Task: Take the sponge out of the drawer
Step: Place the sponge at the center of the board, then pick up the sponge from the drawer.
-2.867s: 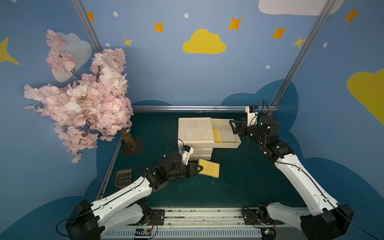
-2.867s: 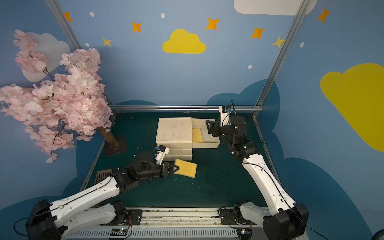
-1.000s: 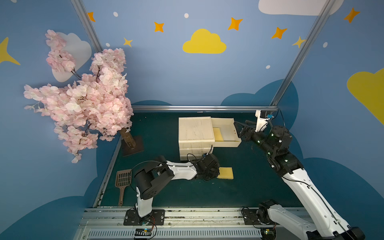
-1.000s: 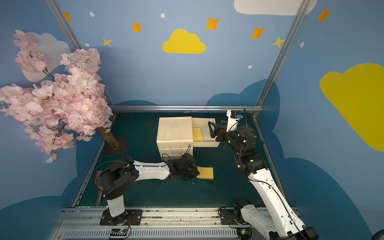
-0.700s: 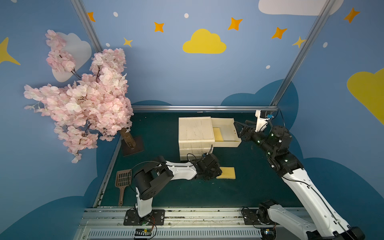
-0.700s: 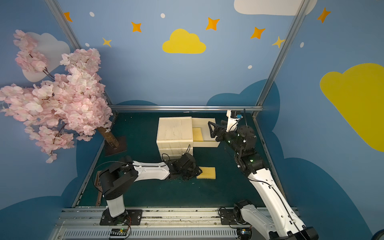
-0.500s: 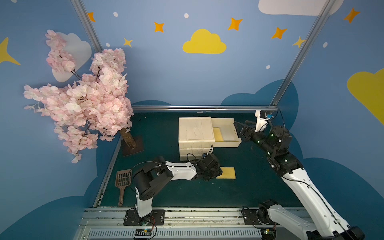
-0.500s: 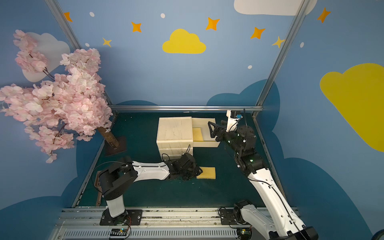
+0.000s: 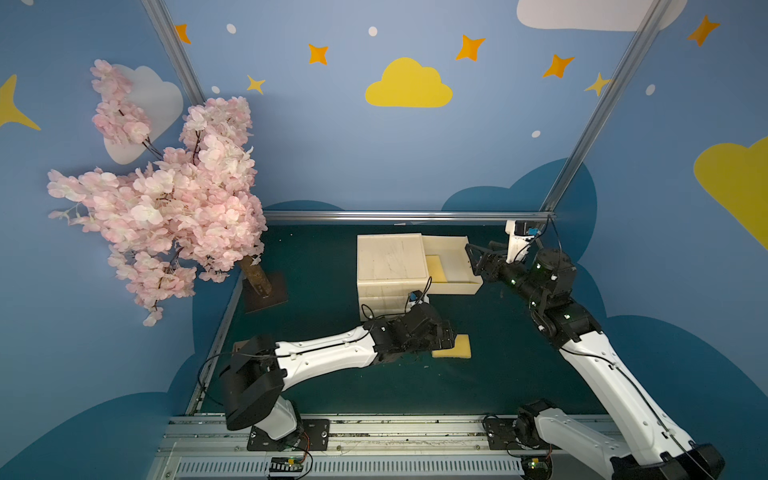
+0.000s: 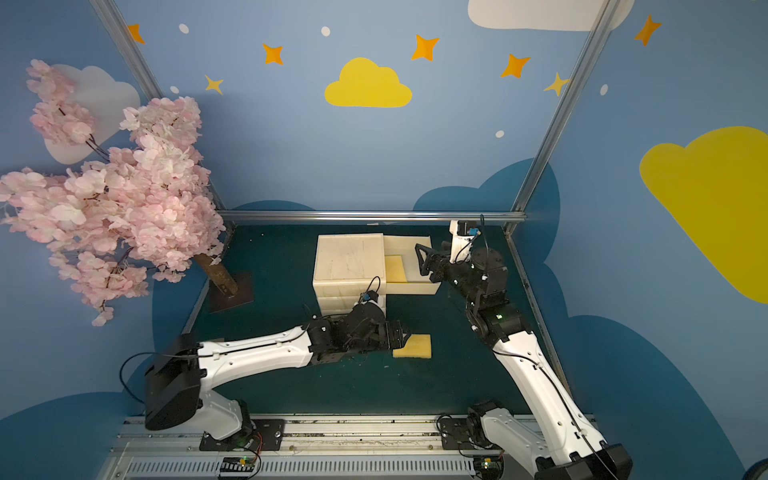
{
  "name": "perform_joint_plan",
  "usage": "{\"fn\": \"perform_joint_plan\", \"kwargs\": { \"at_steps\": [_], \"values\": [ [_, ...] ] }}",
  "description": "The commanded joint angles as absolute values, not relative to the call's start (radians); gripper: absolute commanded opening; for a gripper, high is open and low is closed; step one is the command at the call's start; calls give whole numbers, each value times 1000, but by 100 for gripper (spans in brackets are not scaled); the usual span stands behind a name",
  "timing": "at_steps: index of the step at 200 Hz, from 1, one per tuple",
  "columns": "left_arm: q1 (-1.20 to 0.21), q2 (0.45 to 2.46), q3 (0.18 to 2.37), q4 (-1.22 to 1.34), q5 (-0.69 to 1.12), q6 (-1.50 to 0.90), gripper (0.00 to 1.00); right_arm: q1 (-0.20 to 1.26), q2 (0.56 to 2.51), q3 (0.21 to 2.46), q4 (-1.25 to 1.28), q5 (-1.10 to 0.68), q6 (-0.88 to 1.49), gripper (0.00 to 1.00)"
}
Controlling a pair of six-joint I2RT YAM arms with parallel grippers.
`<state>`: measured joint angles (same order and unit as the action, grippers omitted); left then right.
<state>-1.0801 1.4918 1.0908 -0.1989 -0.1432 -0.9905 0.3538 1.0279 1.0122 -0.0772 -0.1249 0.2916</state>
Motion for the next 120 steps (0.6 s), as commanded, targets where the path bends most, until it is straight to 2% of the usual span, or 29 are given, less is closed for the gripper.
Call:
{"fn": "perform_joint_plan", "kwargs": {
  "at_steps": [1, 22, 51, 90, 120],
  "values": [
    [-1073, 1406, 1130, -325, -181, -782, 100, 331, 1082, 1085, -138, -120, 270, 83],
    [-1035, 1329, 1203, -426, -191, -652, 100, 306, 1147, 1155, -196, -177, 268, 83],
    [-875, 1261, 1273, -486, -93, -520, 99, 299, 1240, 1255, -290, -278, 235, 82],
    [-658, 1242, 1313, -393, 65, -412, 100, 304, 1411, 1426, -494, -284, 176, 81],
    [-566, 1264, 1313, -316, 122, -367, 99, 308, 1511, 1497, -575, -361, 164, 80]
  ]
}}
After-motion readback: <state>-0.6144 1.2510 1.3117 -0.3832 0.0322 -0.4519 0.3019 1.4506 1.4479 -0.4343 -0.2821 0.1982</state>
